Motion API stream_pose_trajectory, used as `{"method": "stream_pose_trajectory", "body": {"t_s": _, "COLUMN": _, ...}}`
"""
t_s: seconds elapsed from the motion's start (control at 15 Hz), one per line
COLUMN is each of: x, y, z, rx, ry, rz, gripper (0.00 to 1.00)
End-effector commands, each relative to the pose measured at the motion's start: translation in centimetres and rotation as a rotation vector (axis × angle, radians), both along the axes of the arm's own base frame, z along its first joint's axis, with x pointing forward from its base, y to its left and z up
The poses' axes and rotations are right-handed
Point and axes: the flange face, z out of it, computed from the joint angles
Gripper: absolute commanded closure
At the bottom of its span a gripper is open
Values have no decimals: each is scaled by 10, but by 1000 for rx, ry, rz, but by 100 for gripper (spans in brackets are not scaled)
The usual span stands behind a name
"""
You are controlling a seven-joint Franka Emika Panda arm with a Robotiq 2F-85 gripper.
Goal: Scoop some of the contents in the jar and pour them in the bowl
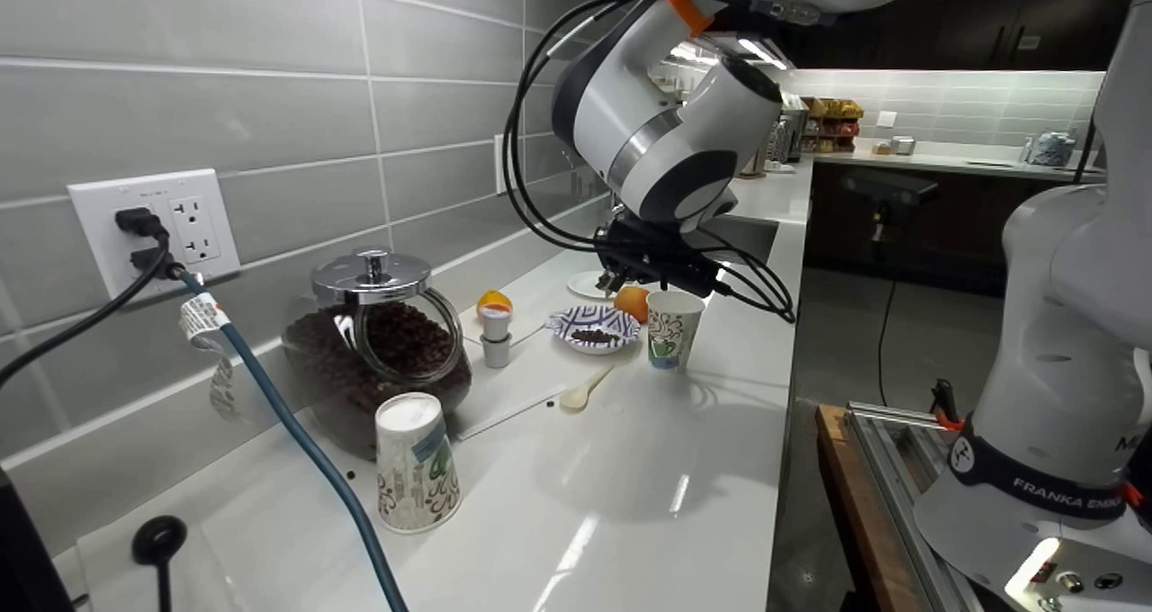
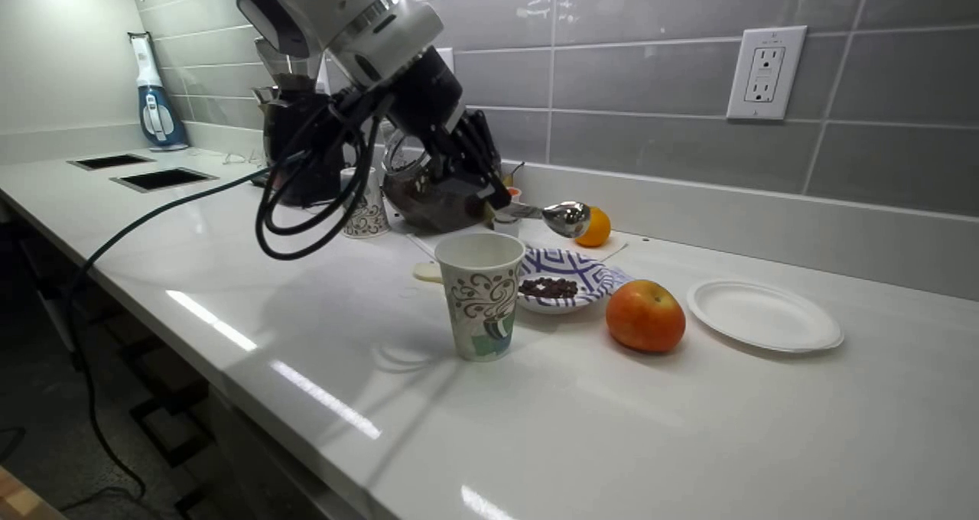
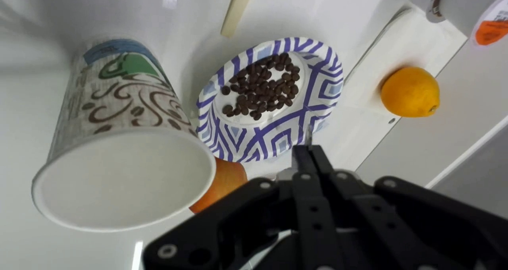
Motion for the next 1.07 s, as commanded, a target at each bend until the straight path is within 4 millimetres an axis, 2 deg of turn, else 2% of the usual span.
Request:
{"method": "stream_pose_trajectory", "body": {"t_s": 0.0, "x": 11, "y": 5, "z": 10, "rx": -57, "ry": 42, "rz": 28, "gripper": 98}}
{"method": "stream_pose_trajectory", "body": {"t_s": 0.33, "x": 21, "y": 12, "z": 14, "rx": -118, "ry": 95, "rz": 88, "gripper": 99}}
{"method": "stream_pose_trajectory", "body": {"t_s": 0.6, "x": 25, "y": 18, "z": 10, "rx": -141, "ry": 147, "rz": 123, "gripper": 99}}
{"method": "stream_pose_trajectory", "body": {"t_s": 1.0, "x": 20, "y": 22, "z": 5, "rx": -151, "ry": 222, "rz": 135, "gripper": 98}}
